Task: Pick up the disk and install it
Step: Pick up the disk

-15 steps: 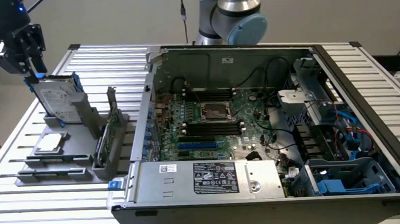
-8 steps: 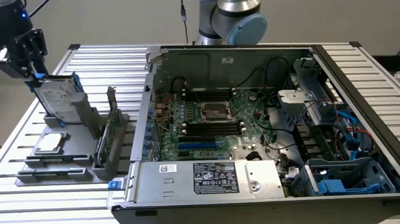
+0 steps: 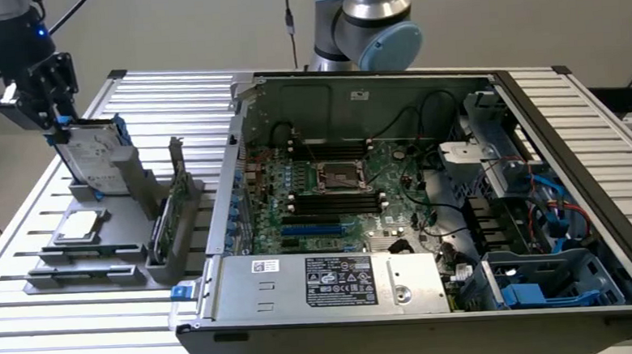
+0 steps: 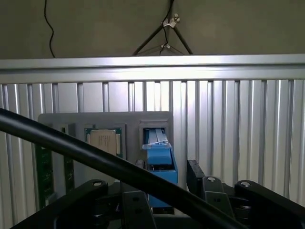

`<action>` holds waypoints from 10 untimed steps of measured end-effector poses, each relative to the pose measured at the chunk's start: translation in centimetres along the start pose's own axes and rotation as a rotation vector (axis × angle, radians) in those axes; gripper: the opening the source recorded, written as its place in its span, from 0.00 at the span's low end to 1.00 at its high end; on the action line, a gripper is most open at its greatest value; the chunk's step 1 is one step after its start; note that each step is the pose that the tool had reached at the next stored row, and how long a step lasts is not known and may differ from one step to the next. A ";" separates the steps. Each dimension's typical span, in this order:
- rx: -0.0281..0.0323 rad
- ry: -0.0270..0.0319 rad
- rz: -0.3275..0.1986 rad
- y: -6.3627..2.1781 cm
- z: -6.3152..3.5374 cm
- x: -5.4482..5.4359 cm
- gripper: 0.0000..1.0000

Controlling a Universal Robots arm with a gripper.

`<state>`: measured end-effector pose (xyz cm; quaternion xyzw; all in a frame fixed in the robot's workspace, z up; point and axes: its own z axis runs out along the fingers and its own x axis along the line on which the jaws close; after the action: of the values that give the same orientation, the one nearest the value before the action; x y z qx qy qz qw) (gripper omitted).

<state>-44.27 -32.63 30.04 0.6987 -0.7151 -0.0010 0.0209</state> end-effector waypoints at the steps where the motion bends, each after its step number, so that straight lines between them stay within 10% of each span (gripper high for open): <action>1: 0.0034 -0.0001 0.000 -0.01 0.06 0.0 0.48; 10: 0.0145 -0.0003 0.000 0.13 0.37 0.0 0.48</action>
<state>-44.41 -32.65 29.67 0.6987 -0.7152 0.0041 0.0158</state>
